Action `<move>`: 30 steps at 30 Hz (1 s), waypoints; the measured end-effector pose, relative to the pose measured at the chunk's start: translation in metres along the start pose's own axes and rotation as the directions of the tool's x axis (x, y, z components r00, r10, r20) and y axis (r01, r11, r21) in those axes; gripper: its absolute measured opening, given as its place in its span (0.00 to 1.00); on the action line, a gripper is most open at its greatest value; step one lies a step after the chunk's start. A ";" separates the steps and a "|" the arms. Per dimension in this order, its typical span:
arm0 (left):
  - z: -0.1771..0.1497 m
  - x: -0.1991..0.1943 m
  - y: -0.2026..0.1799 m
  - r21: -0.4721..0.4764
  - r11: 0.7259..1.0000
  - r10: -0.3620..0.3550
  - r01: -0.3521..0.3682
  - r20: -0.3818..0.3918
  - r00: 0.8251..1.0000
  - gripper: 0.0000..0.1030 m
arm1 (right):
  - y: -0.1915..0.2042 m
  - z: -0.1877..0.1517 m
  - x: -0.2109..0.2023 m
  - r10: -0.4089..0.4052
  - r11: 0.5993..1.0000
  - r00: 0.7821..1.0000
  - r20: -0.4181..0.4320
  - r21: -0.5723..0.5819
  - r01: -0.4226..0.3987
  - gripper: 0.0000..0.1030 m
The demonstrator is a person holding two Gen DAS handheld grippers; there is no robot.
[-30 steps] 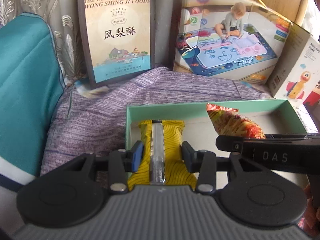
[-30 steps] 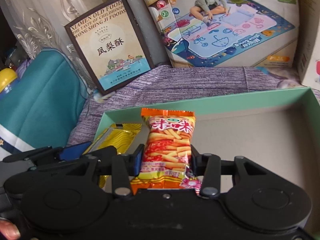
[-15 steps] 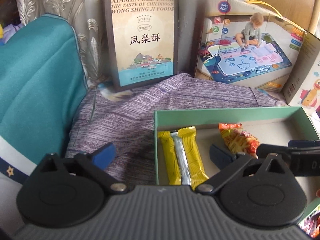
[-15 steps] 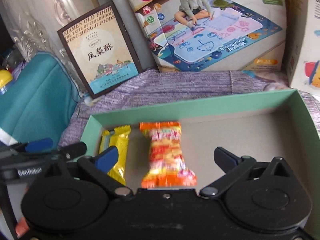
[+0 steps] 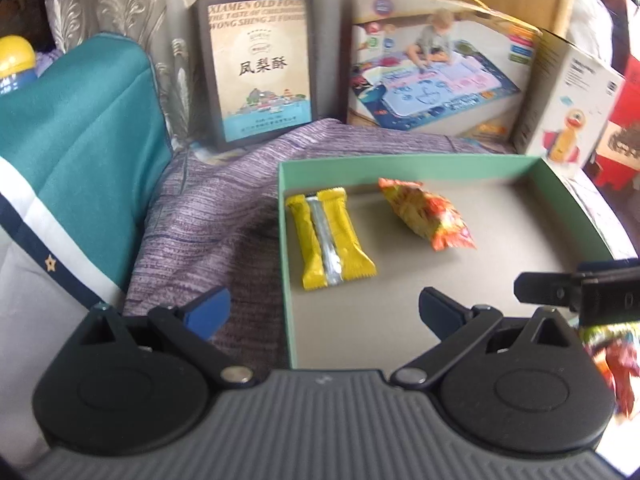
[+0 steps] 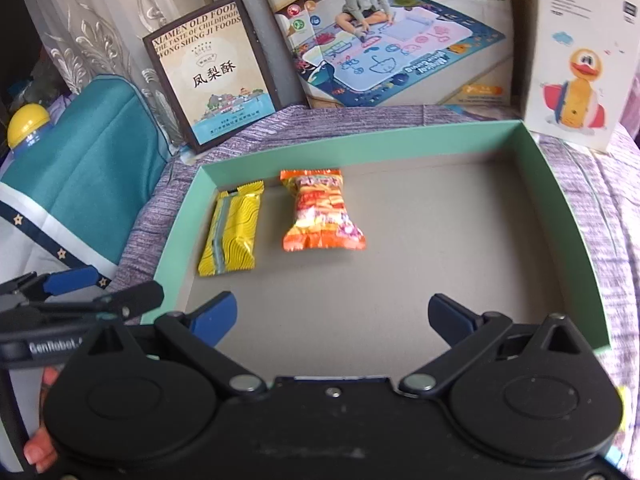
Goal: Organize snacks
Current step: 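Grasp the red sausage stick with left tool while right tool grasps red Skittles bag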
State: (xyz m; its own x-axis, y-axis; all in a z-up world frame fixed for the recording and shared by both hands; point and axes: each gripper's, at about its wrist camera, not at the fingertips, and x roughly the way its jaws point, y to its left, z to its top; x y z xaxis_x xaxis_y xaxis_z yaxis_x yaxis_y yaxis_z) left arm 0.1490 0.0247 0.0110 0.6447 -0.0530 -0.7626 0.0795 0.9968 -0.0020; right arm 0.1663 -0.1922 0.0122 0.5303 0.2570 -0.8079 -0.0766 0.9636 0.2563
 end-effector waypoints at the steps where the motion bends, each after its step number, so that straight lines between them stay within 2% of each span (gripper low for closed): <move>1: -0.005 -0.005 -0.003 0.010 1.000 -0.009 0.009 -0.005 1.000 1.00 | -0.001 -0.005 -0.004 -0.002 1.000 1.000 -0.003 0.009 0.002 1.00; 5: -0.024 -0.018 -0.013 0.017 0.999 -0.048 0.049 -0.044 0.998 1.00 | -0.004 -0.024 -0.021 0.004 0.999 1.000 -0.007 0.043 -0.003 1.00; 9: -0.046 -0.023 -0.021 0.003 0.997 -0.079 0.079 -0.088 0.993 1.00 | -0.004 -0.047 -0.040 0.011 0.999 1.000 0.001 0.030 -0.011 1.00; 17: -0.093 -0.021 -0.034 0.025 0.998 -0.046 0.051 -0.171 0.984 1.00 | -0.021 -0.094 -0.054 -0.010 0.998 1.000 -0.023 0.058 0.012 1.00; 21: -0.100 -0.008 -0.037 -0.003 1.000 -0.027 0.027 -0.204 0.979 1.00 | -0.035 -0.113 -0.059 -0.021 0.994 1.000 -0.010 0.104 0.022 1.00; 26: -0.105 0.008 -0.043 0.006 1.000 0.013 -0.012 -0.211 0.977 1.00 | -0.039 -0.121 -0.064 -0.053 0.994 0.998 0.023 0.092 0.050 0.90; 30: -0.108 0.011 -0.037 0.008 0.999 0.045 -0.044 -0.217 0.975 1.00 | -0.034 -0.113 -0.058 -0.073 0.996 0.997 0.025 0.061 0.071 0.90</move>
State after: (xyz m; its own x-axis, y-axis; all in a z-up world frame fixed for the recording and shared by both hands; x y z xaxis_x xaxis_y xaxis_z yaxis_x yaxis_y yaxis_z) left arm 0.0711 -0.0067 -0.0673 0.4673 0.0056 -0.8841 0.0576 0.9977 0.0368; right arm 0.0431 -0.2317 -0.0100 0.5555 0.1845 -0.8108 0.0132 0.9730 0.2305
